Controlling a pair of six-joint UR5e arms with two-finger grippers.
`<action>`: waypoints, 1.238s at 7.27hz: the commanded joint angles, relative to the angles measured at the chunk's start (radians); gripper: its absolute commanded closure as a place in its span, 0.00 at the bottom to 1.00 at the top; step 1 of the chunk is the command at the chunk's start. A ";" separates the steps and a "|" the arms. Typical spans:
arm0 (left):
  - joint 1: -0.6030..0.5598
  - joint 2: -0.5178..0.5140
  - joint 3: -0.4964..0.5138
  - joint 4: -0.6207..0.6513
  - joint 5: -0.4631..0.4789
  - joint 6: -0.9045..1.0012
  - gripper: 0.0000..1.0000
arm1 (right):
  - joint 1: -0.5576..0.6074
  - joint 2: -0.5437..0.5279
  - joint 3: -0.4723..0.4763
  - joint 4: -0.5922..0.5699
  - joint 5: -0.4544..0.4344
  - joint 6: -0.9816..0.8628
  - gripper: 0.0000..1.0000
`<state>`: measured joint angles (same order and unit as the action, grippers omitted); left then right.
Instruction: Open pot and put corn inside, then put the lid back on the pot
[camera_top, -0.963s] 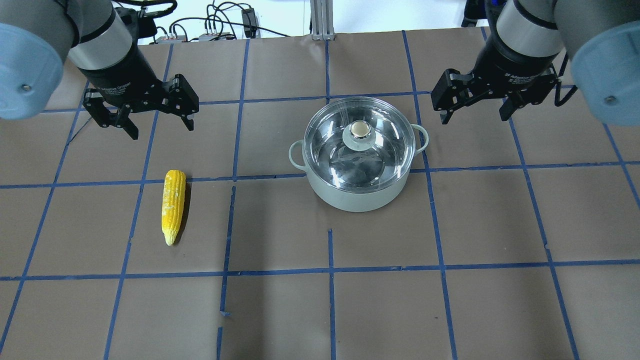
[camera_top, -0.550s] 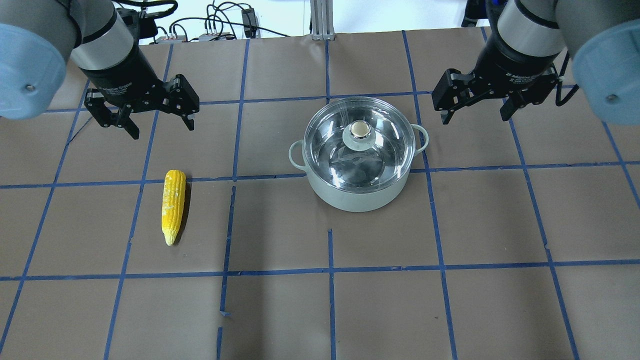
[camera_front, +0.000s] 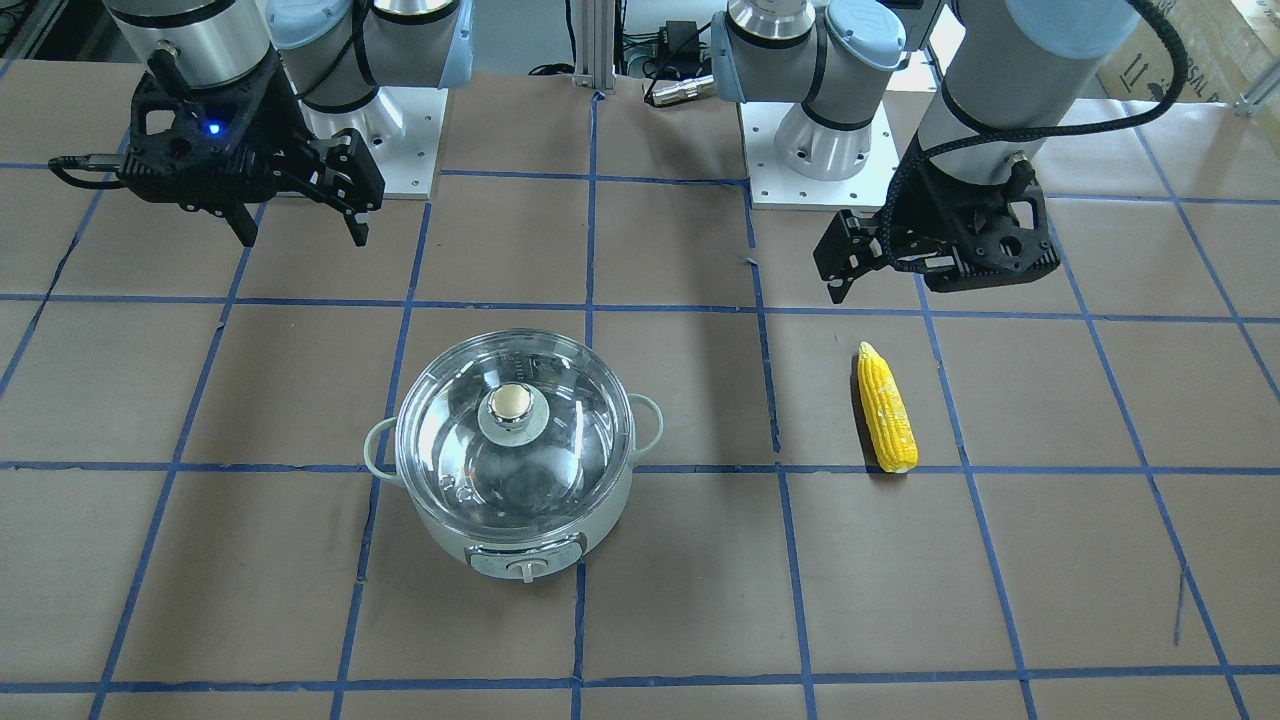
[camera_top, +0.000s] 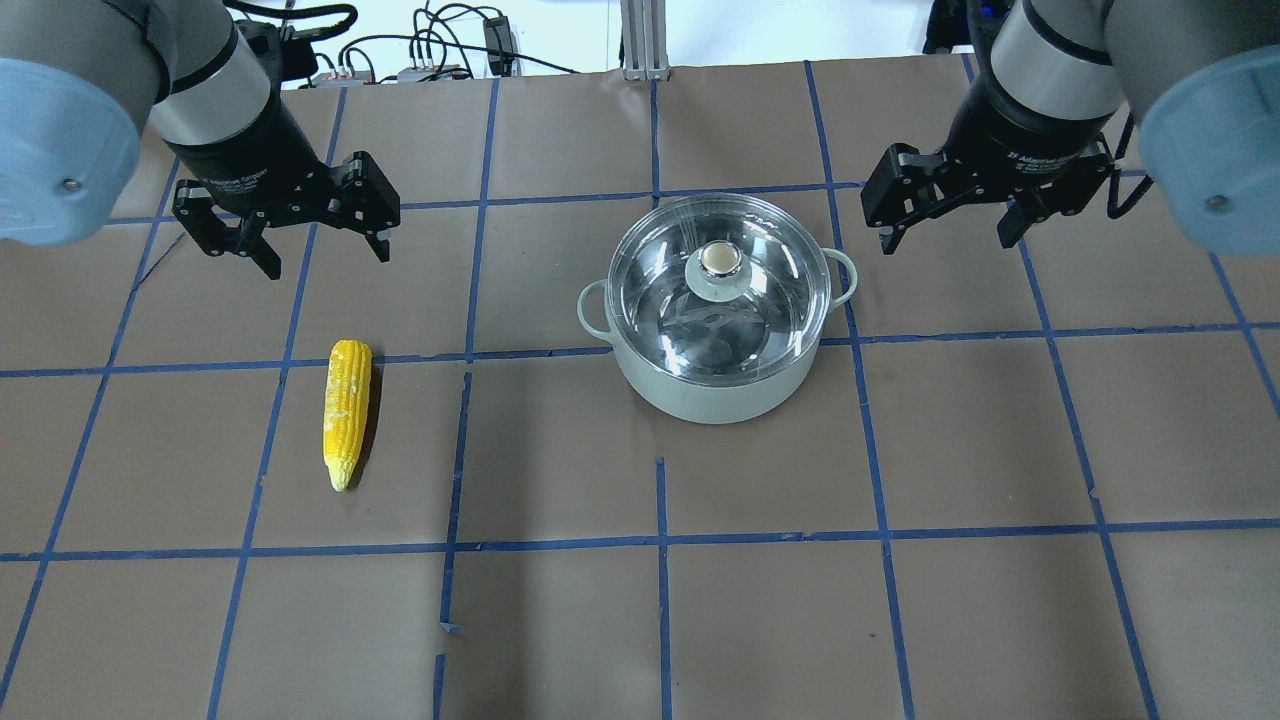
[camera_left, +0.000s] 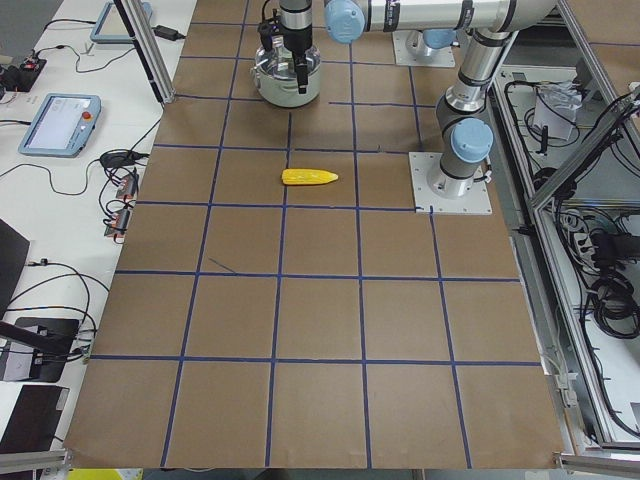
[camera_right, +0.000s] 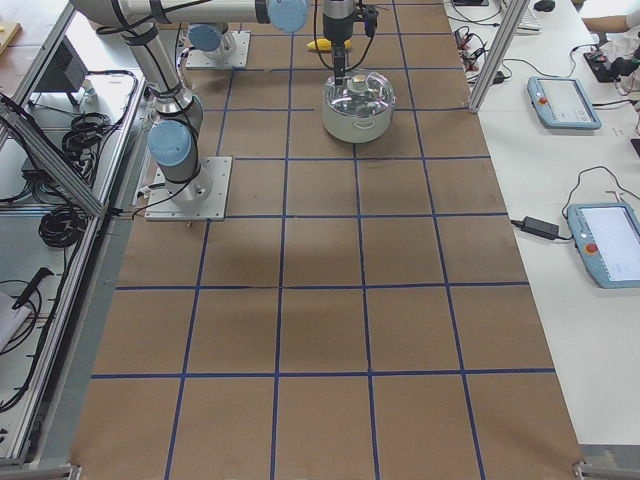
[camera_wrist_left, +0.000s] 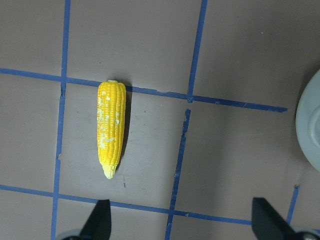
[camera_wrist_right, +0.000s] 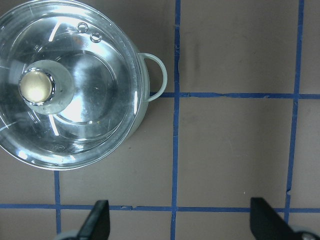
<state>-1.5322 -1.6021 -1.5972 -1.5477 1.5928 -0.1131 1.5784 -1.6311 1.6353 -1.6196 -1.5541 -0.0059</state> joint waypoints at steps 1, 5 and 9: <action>0.010 0.002 -0.012 0.008 0.006 0.098 0.00 | 0.000 0.005 0.000 -0.006 0.002 0.009 0.00; 0.214 -0.045 -0.108 0.123 0.000 0.389 0.00 | 0.063 0.091 -0.008 -0.110 0.031 0.024 0.00; 0.253 -0.058 -0.180 0.222 -0.028 0.411 0.00 | 0.101 0.215 -0.024 -0.223 0.034 0.133 0.00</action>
<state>-1.2854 -1.6500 -1.7532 -1.3772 1.5762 0.2935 1.6604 -1.4529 1.6201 -1.8112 -1.5198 0.0883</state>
